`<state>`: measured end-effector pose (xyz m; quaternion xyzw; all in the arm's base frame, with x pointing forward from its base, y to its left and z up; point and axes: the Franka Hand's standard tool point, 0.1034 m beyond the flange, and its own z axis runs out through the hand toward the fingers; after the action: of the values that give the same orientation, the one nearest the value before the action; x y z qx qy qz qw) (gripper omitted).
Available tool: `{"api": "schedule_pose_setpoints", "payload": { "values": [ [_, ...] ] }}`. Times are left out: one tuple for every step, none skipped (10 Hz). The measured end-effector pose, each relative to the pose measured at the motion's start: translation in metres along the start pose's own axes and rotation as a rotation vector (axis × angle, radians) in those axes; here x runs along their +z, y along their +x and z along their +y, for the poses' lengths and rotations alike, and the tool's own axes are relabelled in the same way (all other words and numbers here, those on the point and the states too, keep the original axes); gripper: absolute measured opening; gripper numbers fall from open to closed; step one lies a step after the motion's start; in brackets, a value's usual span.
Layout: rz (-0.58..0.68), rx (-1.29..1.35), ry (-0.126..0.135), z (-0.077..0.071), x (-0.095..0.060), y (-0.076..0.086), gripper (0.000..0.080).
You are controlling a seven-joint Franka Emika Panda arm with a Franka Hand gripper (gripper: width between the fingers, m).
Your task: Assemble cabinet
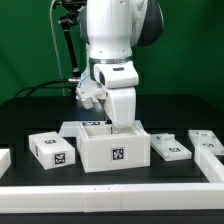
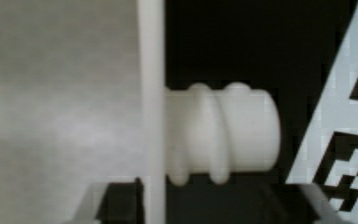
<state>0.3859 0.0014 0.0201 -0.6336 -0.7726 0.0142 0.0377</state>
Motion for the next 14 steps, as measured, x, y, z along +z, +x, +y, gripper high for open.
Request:
{"api": "schedule_pose_setpoints", "payload": {
  "values": [
    [0.000,0.002,0.000,0.000,0.000,0.000,0.0188],
    [0.000,0.003,0.001,0.000,0.000,0.000,0.0058],
    [0.000,0.003,-0.001,0.000,0.000,0.000,0.0058],
    [-0.001,0.004,-0.006,0.001,0.000,-0.001,0.0038],
    [-0.001,0.004,-0.007,0.001,0.000,-0.001,0.0038],
    [-0.001,0.005,-0.007,0.001,0.000,-0.001,0.0038],
    [-0.001,0.005,-0.007,0.001,0.000,-0.001,0.0038],
    [-0.001,0.005,-0.007,0.001,0.000,-0.001,0.0038],
    [-0.001,0.019,-0.010,0.004,0.000,-0.001,0.0038],
    [-0.001,0.041,-0.023,0.015,-0.001,-0.004,0.0038],
    [-0.002,0.051,-0.035,0.027,-0.002,-0.007,0.0038],
    [-0.003,0.058,-0.050,0.041,-0.003,-0.011,0.0038],
    [-0.003,0.077,-0.065,0.053,-0.004,-0.015,0.0037],
    [-0.003,0.102,-0.075,0.062,-0.005,-0.016,0.0037]
  ]
}}
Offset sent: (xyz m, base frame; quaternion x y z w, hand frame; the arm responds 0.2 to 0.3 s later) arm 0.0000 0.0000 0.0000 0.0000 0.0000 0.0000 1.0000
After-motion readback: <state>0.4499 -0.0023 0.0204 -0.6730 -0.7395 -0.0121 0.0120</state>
